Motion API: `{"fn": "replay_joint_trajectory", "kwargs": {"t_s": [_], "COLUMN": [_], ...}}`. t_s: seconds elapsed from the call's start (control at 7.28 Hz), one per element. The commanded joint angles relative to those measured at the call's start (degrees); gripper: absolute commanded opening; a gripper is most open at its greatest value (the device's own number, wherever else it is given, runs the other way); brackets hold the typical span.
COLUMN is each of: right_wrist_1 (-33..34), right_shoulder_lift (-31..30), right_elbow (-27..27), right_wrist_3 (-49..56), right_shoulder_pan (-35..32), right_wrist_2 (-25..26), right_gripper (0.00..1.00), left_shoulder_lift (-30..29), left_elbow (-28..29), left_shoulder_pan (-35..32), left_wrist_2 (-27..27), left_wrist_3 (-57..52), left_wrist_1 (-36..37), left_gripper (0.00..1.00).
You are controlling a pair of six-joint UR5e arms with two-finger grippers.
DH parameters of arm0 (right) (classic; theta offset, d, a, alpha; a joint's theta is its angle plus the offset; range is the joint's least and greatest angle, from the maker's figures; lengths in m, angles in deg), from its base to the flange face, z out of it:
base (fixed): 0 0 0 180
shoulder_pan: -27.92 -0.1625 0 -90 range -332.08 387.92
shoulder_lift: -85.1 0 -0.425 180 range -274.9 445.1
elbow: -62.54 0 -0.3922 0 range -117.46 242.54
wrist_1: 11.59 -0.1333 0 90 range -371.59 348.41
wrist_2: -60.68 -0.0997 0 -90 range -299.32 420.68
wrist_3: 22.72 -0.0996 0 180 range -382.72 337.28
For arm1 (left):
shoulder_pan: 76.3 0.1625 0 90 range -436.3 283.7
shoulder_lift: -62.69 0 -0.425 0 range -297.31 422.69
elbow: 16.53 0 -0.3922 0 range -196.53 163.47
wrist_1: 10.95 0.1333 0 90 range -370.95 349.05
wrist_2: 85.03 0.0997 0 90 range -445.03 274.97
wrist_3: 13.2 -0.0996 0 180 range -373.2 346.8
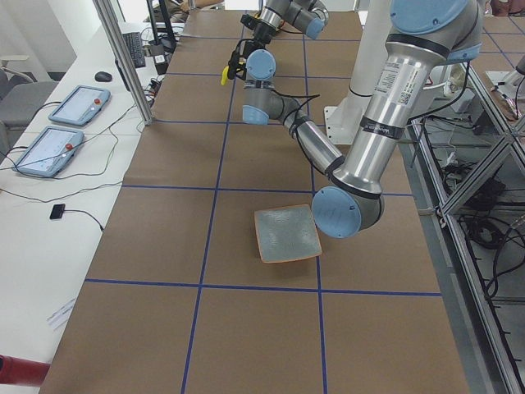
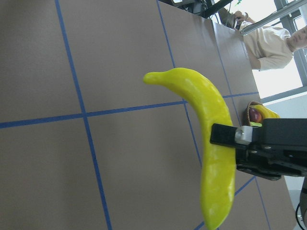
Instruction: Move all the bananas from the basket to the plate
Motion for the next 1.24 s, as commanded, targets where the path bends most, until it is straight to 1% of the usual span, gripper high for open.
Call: {"fn": "replay_joint_trajectory", "kwargs": {"t_s": [0.0, 0.27, 0.69, 0.96, 1.1], "right_wrist_1": [0.07, 0.16, 0.16, 0.16, 0.16], "right_shoulder_lift": [1.6, 2.48, 3.27, 4.06, 4.67], "right_elbow": [0.85, 0.76, 0.06, 0.06, 0.06], "right_wrist_3": [-1.98, -2.25, -2.51, -2.51, -2.51], "right_shoulder_pan": [0.78, 1.22, 2.18, 2.63, 2.89], "right_wrist_2": [0.88, 0.88, 0.97, 0.97, 0.97], "right_gripper": [0.0, 0.0, 0.0, 0.0, 0.0], "left_shoulder_lift": [-0.64, -1.0, -1.53, -1.96, -1.97], "left_elbow": [0.05, 0.05, 0.22, 0.31, 0.49], "left_shoulder_pan": [2.34, 2.61, 2.61, 2.96, 3.14], "left_wrist_2": [0.12, 0.12, 0.12, 0.12, 0.12], "left_wrist_3": [0.91, 0.91, 0.91, 0.91, 0.82], "left_wrist_1": [-1.04, -1.04, -1.13, -1.13, -1.04], "left_gripper": [1.0, 0.98, 0.93, 0.92, 0.88]}}
